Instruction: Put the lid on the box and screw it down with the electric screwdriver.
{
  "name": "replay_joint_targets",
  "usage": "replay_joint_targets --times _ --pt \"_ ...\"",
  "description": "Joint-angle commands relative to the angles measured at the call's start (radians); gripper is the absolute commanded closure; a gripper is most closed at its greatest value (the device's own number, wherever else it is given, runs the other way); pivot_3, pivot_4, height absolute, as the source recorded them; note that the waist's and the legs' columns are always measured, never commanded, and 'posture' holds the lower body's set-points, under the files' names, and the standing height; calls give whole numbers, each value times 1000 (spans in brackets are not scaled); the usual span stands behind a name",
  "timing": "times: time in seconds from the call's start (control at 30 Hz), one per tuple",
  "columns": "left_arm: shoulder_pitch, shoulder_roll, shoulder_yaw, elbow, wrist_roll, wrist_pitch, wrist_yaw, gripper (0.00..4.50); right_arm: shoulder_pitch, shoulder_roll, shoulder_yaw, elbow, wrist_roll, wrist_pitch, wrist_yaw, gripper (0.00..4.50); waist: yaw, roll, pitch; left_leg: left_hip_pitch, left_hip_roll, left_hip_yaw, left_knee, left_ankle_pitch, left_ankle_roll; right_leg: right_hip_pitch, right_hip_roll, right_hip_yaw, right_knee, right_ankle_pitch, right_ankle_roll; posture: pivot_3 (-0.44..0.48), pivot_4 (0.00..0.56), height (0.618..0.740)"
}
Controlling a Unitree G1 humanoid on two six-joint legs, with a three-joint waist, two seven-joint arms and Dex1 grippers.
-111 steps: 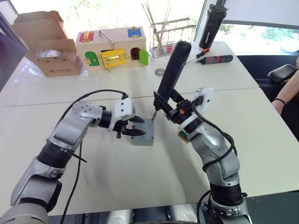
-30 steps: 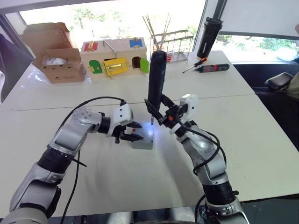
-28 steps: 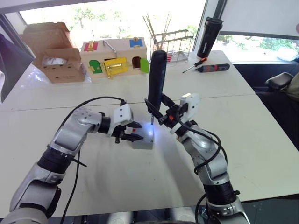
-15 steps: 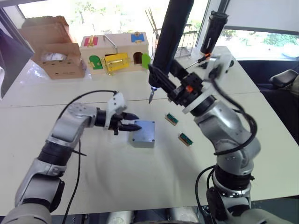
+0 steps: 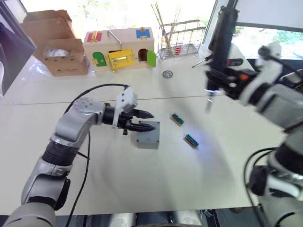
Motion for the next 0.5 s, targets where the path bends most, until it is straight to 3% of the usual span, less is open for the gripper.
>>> replay_joint_targets --times 0.03,0.1,0.2,0.33,0.5 --pt "-23 -22 -25 -59 -5 -29 -4 2159 67 -195 -23 118 90 23 -6 2651 4 1 1 0 0 1 0 0 0 0 0 0 0 0 0 0 150 740" --pt "-22 -29 -52 -81 10 -53 -9 2159 172 -318 9 222 125 23 -13 2651 6 0 2 0 1 2 0 0 1 1 1 0 0 0 0 0 150 740" --pt "-20 -26 -86 -93 36 -90 -15 2159 252 -409 52 316 184 23 -6 2651 3 -2 3 0 1 4 2 -1 2 1 1 0 0 0 0 0 150 740" --pt "-23 -26 -118 -95 62 -139 -25 2159 298 -433 125 365 182 23 1 2651 -7 -1 3 1 2 7 3 -1 3 1 3 2 1 1 1 0 150 740" --pt "-21 -34 -112 -76 74 -157 -5 2159 247 -420 214 482 142 23 21 2651 4 -1 3 1 2 6 3 -1 3 1 3 2 1 1 1 0 150 740"
